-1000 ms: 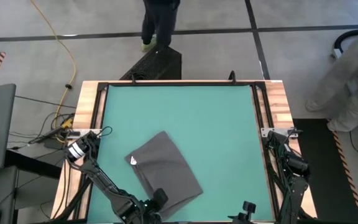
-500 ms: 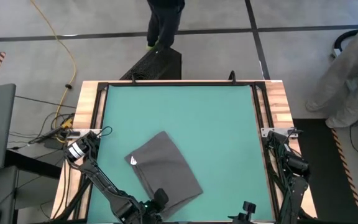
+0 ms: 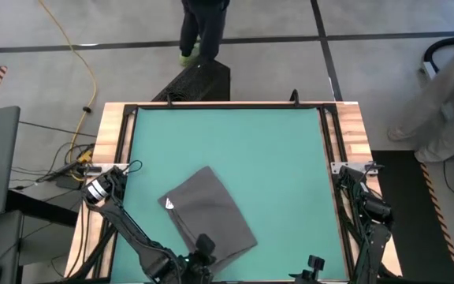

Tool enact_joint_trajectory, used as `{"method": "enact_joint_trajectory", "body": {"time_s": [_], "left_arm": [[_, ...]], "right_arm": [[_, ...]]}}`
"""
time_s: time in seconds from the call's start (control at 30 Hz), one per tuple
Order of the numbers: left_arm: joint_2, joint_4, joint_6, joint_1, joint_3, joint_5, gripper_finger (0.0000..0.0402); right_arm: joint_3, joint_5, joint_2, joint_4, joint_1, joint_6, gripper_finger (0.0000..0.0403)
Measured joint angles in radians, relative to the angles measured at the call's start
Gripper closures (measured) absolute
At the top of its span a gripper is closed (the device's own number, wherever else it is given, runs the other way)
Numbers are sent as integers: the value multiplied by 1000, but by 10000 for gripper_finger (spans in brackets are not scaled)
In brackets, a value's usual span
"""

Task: Roll towel
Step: Roll the gray towel

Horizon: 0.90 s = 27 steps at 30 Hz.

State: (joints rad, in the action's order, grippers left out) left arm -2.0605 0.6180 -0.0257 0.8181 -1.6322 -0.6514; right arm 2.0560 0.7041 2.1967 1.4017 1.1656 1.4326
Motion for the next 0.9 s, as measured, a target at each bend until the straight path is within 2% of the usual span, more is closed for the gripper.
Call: {"method": "enact_joint_trajectory", "body": {"time_s": [0.13, 0.27, 0.47, 0.57, 0.7, 0.8, 0.9], "left_arm": [[0, -68, -58, 0, 32, -15, 401], [-2, -134, 2, 9, 33, -50, 402], [-2, -120, 32, 28, -11, -129, 401], [-2, -119, 15, 28, -29, -136, 401], [-2, -110, -45, 24, -25, -135, 401], [-2, -126, -125, 12, 23, -95, 401], [-2, -232, -170, 4, 88, -67, 401]], "right_arm": [[0, 48, 0, 0, 0, -9, 269], [-17, 141, 0, -31, -8, -63, 269], [-57, 301, 1, -48, -52, -191, 269], [-80, 360, 1, -54, -89, -231, 269], [-114, 371, 1, -60, -145, -240, 269], [-160, 370, 0, -134, -178, -262, 269], [-221, 357, 0, -227, -201, -315, 269]]}}
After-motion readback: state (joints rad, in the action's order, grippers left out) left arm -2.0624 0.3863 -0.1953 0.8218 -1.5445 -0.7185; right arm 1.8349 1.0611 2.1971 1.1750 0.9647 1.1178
